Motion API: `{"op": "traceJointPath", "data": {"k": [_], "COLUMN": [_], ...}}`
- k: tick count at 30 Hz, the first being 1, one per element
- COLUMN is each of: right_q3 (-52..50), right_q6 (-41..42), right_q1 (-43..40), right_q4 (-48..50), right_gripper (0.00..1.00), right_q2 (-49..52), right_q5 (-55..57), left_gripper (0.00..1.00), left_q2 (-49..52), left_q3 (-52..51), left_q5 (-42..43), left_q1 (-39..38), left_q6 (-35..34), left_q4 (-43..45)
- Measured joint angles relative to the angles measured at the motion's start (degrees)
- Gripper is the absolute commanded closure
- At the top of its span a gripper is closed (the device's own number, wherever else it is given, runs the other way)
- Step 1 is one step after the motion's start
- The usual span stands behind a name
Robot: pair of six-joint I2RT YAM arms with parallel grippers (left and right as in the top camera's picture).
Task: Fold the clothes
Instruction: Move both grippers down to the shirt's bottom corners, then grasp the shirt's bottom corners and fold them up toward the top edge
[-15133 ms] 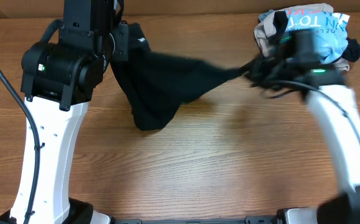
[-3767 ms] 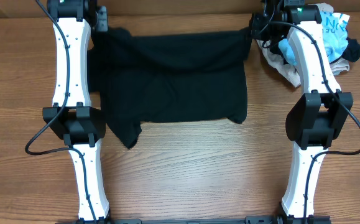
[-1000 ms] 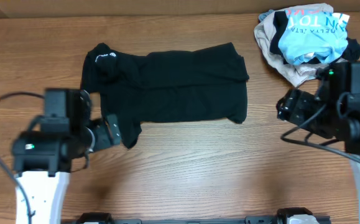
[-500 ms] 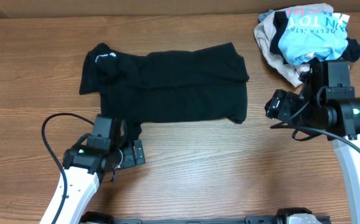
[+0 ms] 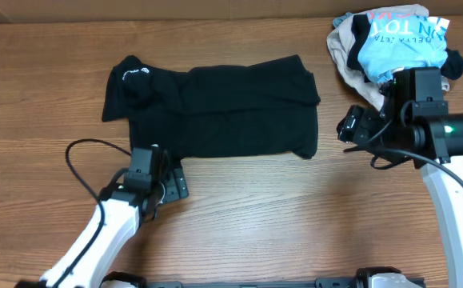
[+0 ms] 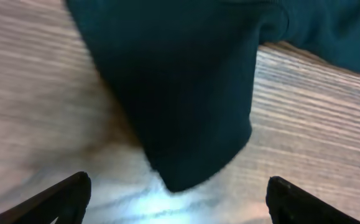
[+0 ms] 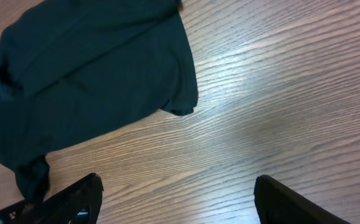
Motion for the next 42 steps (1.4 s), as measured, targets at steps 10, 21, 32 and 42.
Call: {"op": "traceJointPath", "data": {"k": [10, 21, 32, 42], "right_q3": [0.00, 0.00, -6.97, -9.77], "right_q6": [0.07, 0.07, 1.36, 2.62], "right_q1": [0.00, 0.00, 0.00, 3.61], "right_q4": [0.96, 1.53, 4.92, 15.80], "right_gripper": [0.18, 0.23, 0.23, 0.44], "right_q2": [1.31, 1.31, 5.46, 13.68], "right_q5": [0.00, 0.00, -0.72, -1.77], "left_gripper": [0.39, 0.96, 0.96, 0.96], "left_q2": [7.63, 9.01, 9.55, 9.55], "left_q3": [0.02, 0.00, 18.56, 30.10], "left_q5": [0.11, -6.21, -8.37, -9.75], "left_q1": [0.00, -0.07, -0.09, -0.09], "left_q6": [2.05, 3.91, 10.25, 14.32], "left_q4": [6.69, 8.92, -19.39, -33.05]}}
